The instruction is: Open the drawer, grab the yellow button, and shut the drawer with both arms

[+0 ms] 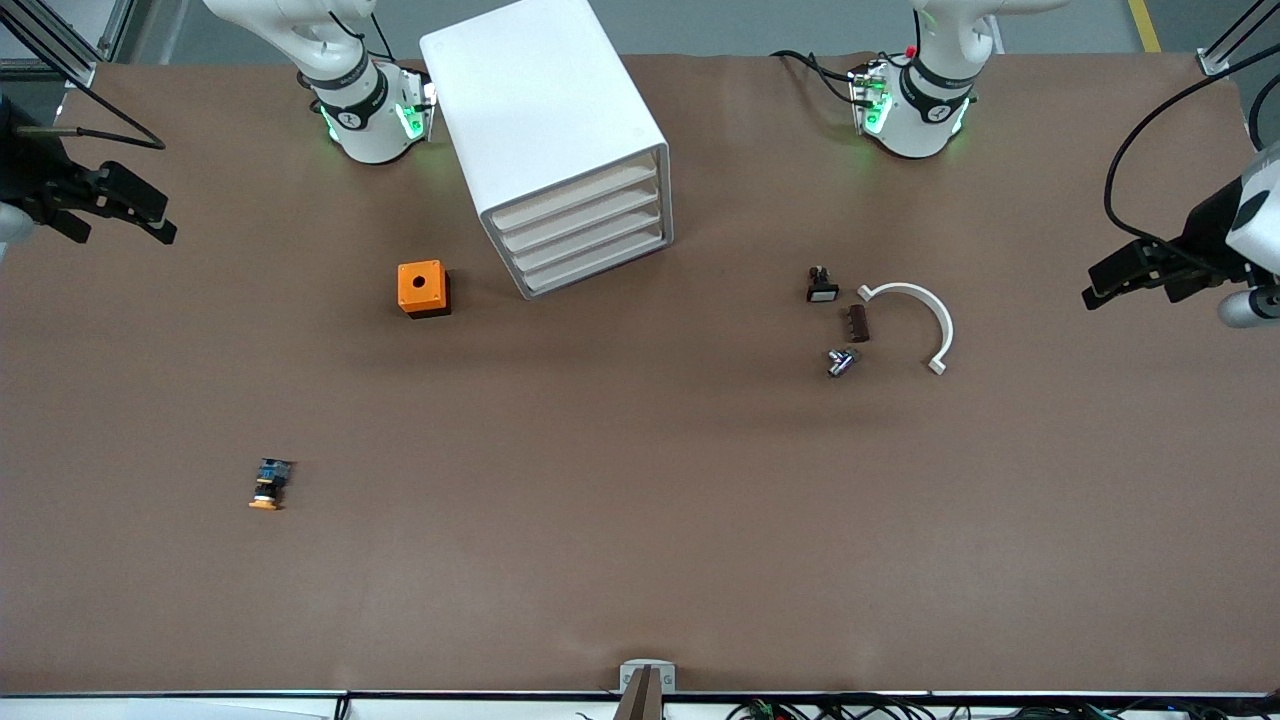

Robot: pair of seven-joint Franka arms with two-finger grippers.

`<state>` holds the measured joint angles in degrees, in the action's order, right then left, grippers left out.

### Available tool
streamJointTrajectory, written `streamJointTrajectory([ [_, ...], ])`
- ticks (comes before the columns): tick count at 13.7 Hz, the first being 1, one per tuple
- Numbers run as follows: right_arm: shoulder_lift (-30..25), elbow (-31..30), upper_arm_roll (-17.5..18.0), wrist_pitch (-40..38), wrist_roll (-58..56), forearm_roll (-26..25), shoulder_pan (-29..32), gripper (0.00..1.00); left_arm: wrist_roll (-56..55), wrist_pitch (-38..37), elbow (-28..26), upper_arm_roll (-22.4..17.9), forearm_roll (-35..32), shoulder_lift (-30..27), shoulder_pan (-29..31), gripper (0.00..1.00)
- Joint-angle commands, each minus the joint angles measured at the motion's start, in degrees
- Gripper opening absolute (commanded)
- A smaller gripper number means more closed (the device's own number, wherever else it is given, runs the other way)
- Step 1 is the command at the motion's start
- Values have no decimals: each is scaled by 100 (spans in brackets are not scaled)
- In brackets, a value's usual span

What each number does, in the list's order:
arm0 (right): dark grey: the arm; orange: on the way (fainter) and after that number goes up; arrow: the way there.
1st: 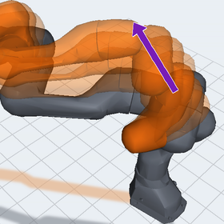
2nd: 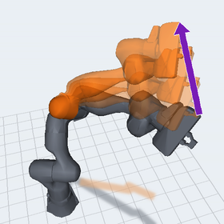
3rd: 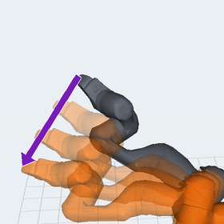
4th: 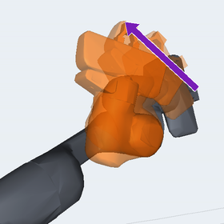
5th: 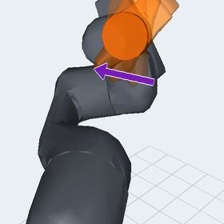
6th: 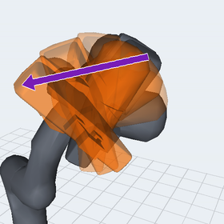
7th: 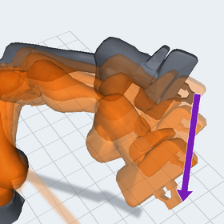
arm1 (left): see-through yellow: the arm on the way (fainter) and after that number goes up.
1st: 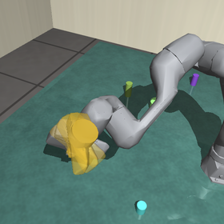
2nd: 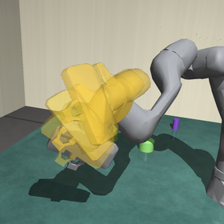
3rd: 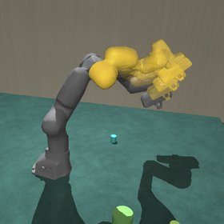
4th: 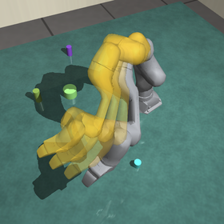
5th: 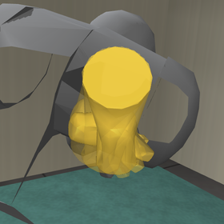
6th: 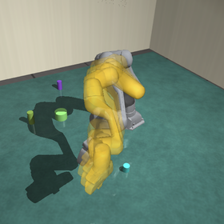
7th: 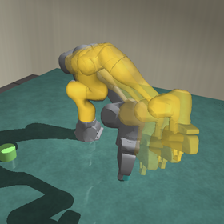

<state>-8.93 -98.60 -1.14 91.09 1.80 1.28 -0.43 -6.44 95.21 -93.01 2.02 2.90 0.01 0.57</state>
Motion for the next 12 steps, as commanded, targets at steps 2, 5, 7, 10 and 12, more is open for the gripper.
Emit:
streamJointTrajectory([
  [2,-170,-107,26,58,-13,-49,-1,100,108,-64,-24,-61,-35,-151,-57,99],
  [5,-170,-107,26,58,-13,-75,-10,100,108,-20,212,-61,-27,-107,-48,100],
  [7,-170,-107,26,50,-13,-75,-10,100,116,-20,275,-70,-35,-89,-39,100],
  [10,-170,-107,26,58,-13,-84,-1,100,116,-20,397,-61,-79,16,-83,100],
  [12,-170,-107,35,50,-13,-84,-10,100,203,-28,485,-43,-115,78,-75,100],
])
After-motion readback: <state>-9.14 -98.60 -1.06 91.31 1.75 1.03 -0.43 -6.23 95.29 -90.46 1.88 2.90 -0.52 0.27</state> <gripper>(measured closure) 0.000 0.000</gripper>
